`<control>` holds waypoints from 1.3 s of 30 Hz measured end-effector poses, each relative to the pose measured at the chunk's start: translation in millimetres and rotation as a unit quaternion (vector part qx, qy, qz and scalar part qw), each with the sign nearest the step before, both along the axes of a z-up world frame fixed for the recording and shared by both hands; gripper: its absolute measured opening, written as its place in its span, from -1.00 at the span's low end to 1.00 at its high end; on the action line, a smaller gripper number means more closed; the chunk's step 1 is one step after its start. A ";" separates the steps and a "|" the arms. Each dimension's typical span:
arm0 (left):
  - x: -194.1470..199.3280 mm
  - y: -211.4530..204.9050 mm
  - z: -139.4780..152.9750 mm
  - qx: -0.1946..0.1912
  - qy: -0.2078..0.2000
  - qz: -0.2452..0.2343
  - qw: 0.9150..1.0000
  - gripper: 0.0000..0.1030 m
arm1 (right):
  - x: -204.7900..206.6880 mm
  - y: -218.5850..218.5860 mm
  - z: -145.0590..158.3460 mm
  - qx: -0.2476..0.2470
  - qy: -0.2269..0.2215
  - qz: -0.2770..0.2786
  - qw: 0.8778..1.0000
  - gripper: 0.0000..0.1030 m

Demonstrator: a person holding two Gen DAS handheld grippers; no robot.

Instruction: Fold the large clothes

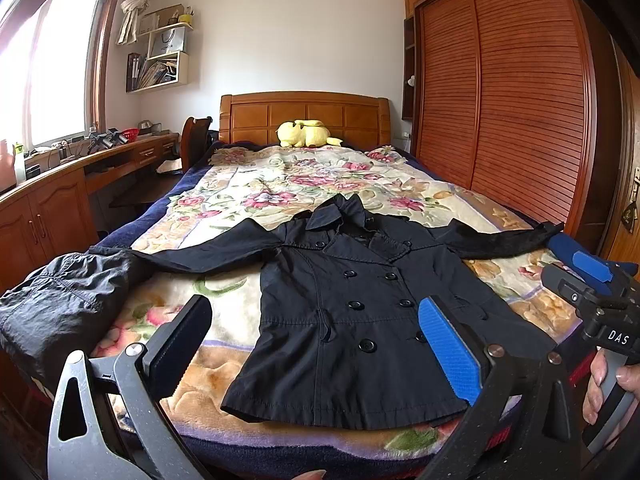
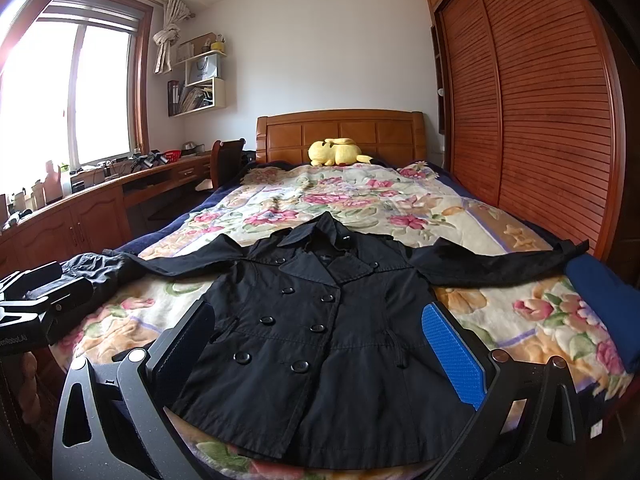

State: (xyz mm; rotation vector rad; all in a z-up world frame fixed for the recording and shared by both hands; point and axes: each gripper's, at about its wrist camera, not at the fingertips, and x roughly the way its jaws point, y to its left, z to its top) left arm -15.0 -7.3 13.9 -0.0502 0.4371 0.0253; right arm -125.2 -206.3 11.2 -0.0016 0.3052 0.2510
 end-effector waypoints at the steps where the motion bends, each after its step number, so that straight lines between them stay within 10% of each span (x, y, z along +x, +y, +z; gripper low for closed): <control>1: 0.0 0.4 -0.3 -0.001 0.000 0.000 1.000 1.00 | -0.1 0.0 0.0 0.000 0.000 0.000 1.000 1.00; 39: 1.1 3.8 -7.5 -0.002 0.009 0.002 1.000 1.00 | 3.5 4.2 -2.6 -0.002 0.004 0.007 1.000 1.00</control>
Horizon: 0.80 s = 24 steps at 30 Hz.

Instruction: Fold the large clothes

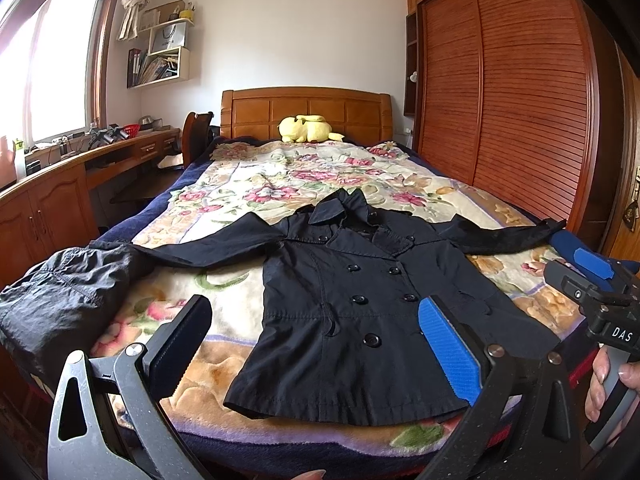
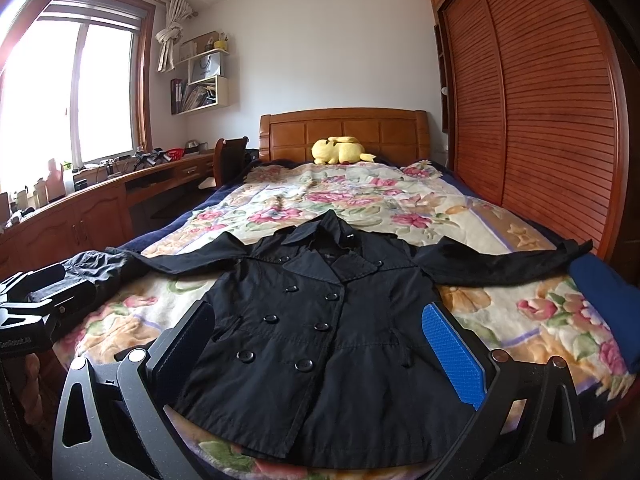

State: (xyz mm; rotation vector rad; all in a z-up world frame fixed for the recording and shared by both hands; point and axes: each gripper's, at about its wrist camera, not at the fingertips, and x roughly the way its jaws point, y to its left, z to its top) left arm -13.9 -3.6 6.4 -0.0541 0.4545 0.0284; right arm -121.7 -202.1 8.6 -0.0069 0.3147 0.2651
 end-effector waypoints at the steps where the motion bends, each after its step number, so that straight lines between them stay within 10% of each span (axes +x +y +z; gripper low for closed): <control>1: 1.3 1.1 -2.4 0.000 0.003 0.001 1.000 1.00 | 1.8 0.7 -1.1 -0.001 0.001 0.001 1.000 1.00; 24: 61.4 78.2 -81.2 0.000 0.072 0.072 0.995 1.00 | 125.9 50.3 -51.4 -0.041 0.083 0.094 0.991 1.00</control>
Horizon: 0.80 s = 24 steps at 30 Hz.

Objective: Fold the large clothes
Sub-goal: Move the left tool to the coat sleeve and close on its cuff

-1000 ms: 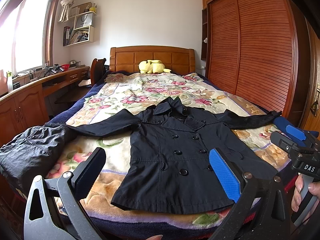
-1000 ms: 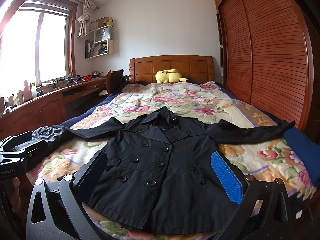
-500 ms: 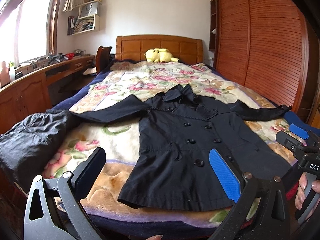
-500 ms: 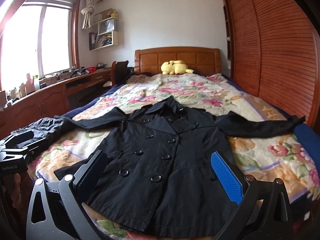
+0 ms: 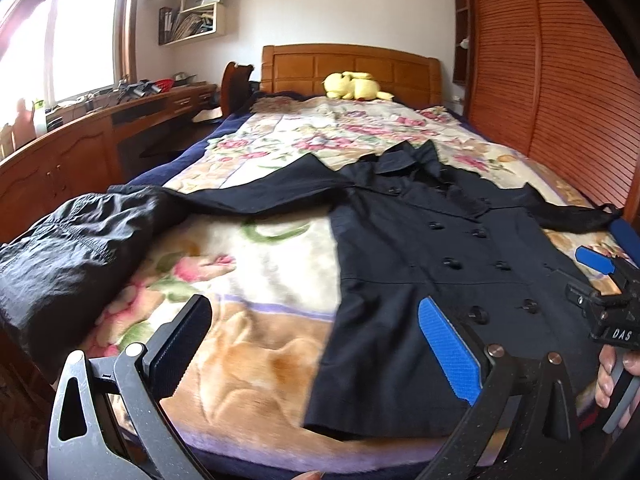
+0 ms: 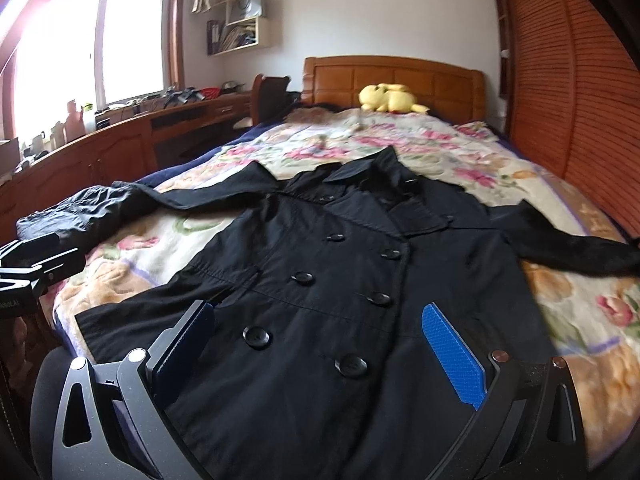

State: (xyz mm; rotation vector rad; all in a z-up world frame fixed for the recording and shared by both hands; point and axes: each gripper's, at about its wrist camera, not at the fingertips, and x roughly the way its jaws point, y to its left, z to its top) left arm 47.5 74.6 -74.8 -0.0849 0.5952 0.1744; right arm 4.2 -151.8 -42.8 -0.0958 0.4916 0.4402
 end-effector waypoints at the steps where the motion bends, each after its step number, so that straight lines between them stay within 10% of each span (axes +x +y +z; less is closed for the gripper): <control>1: 3.1 4.5 -1.9 -0.001 0.002 0.003 1.000 1.00 | 6.4 2.7 -0.1 0.002 0.002 0.005 1.000 1.00; 24: 112.5 113.4 -27.6 -0.014 0.043 0.024 0.999 0.91 | 93.2 14.6 -46.7 0.003 0.051 0.031 0.998 1.00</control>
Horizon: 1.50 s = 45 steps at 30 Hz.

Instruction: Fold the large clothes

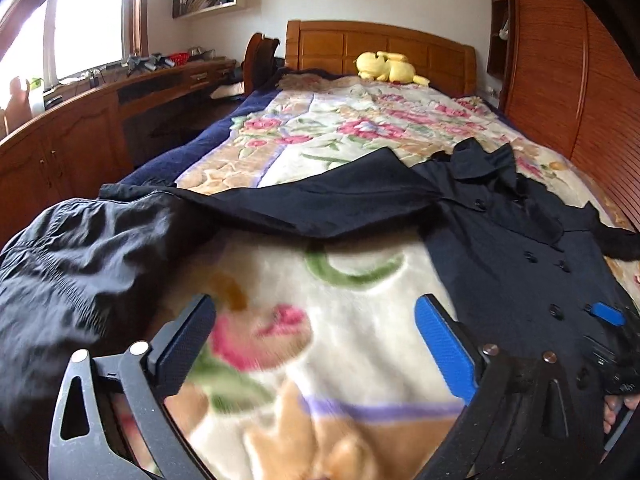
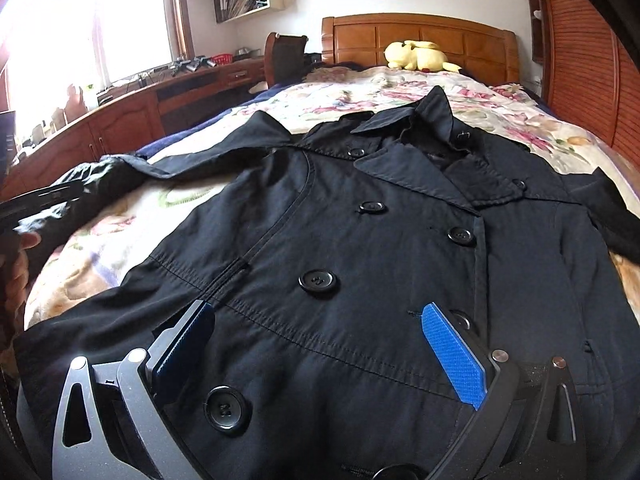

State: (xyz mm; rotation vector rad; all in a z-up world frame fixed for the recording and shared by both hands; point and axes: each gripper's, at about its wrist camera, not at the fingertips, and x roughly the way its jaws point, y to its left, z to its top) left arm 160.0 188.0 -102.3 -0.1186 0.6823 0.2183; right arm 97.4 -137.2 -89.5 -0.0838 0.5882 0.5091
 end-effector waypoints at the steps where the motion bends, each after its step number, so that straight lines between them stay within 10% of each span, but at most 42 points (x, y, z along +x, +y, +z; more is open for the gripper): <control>1: 6.5 5.8 -2.2 -0.003 0.006 0.001 1.000 0.90 | -1.9 -0.7 -0.8 0.001 -0.002 0.000 1.000 1.00; 29: 126.6 86.7 -45.4 -0.097 0.088 0.079 0.988 -0.44 | 2.3 9.4 -5.2 0.005 0.004 0.008 1.000 1.00; 33: 136.7 80.4 -40.4 -0.079 0.085 0.071 0.991 -0.90 | 5.4 9.6 -4.4 0.007 0.006 0.008 1.000 1.00; 45: 107.8 -24.2 36.7 -0.024 0.017 -0.054 0.998 -0.96 | 4.7 8.8 -5.4 0.005 0.004 0.008 1.000 1.00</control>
